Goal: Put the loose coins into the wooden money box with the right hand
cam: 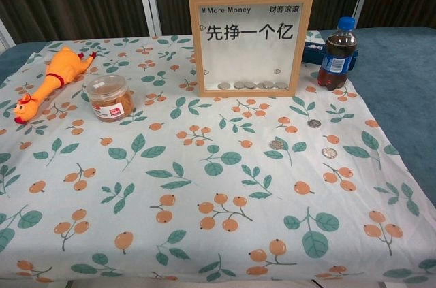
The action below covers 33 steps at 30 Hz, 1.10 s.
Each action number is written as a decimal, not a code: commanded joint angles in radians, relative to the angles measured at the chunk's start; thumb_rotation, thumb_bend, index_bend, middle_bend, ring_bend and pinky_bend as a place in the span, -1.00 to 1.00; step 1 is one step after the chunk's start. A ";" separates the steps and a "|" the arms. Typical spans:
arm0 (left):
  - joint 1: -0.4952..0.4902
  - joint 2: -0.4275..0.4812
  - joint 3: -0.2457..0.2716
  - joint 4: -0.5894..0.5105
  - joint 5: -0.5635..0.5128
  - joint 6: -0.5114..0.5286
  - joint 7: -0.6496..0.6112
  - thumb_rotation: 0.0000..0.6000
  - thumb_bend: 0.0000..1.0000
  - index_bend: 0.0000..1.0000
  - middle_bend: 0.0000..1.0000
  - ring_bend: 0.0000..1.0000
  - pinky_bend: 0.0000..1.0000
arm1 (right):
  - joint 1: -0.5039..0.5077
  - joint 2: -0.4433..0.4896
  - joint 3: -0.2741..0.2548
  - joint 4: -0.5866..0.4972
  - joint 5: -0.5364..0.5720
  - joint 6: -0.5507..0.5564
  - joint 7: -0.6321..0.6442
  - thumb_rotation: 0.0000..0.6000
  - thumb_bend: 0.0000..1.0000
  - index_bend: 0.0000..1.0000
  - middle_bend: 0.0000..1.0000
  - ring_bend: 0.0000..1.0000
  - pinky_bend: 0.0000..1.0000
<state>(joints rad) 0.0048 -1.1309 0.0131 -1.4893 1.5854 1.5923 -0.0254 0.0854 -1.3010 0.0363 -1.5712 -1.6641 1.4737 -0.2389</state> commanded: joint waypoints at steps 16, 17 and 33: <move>-0.018 0.007 0.006 0.004 0.015 -0.026 -0.042 1.00 -0.18 -1.00 -1.00 -1.00 -1.00 | 0.348 -0.312 0.116 0.227 0.121 -0.394 -0.098 1.00 -0.15 -0.08 -1.00 -1.00 -1.00; -0.017 0.008 0.005 0.005 0.014 -0.022 -0.046 1.00 -0.19 -1.00 -1.00 -1.00 -1.00 | 0.355 -0.331 0.118 0.243 0.130 -0.398 -0.096 1.00 -0.15 -0.06 -1.00 -1.00 -1.00; -0.007 0.015 0.009 0.020 0.031 0.007 -0.096 1.00 -0.19 -1.00 -1.00 -1.00 -1.00 | 0.460 -0.474 0.124 0.368 0.201 -0.460 -0.137 1.00 0.06 0.09 -0.98 -1.00 -1.00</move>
<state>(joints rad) -0.0029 -1.1164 0.0224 -1.4696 1.6160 1.5991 -0.1215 0.5436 -1.7741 0.1614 -1.2045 -1.4647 1.0146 -0.3740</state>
